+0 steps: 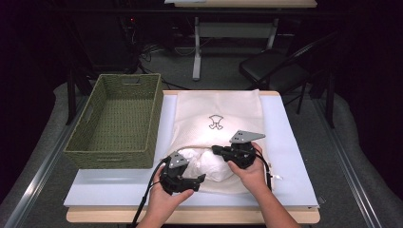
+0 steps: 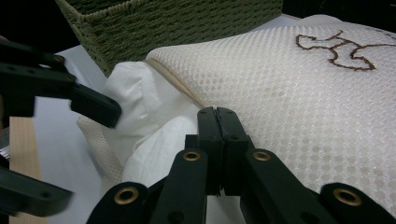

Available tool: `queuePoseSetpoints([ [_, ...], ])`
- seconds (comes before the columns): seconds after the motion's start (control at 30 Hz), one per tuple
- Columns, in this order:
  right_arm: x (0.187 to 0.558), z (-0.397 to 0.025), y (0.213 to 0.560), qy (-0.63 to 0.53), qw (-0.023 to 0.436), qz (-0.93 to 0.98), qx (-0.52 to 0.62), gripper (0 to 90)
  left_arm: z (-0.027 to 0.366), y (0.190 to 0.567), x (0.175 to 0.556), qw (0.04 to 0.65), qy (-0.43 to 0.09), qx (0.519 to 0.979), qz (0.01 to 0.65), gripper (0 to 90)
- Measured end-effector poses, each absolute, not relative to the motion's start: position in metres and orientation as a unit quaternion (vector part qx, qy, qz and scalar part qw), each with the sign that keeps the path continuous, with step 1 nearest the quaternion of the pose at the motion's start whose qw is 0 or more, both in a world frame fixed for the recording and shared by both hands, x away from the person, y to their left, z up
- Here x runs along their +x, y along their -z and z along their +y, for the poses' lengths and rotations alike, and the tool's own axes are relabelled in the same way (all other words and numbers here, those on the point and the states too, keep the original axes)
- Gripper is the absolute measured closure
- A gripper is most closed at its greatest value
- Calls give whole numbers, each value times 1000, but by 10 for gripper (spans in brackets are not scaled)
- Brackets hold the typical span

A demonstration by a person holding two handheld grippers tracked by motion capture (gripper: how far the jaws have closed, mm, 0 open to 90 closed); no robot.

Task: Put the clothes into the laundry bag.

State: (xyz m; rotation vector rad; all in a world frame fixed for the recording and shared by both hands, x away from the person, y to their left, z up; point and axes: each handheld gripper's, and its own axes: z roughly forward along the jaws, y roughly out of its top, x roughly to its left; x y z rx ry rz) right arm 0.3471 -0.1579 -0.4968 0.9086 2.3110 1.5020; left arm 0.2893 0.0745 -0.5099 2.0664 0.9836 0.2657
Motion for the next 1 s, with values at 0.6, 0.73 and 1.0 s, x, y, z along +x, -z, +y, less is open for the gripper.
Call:
queuePoseSetpoints([
  [0.6,344,-155,497,-510,122,795,304,900,50,549,329,398,-84,823,397,385],
  [0.73,342,-153,496,-508,126,796,303,900,48,549,327,392,-104,820,403,423],
  [1.0,340,-151,495,-509,124,798,298,900,50,551,327,386,-129,824,395,716],
])
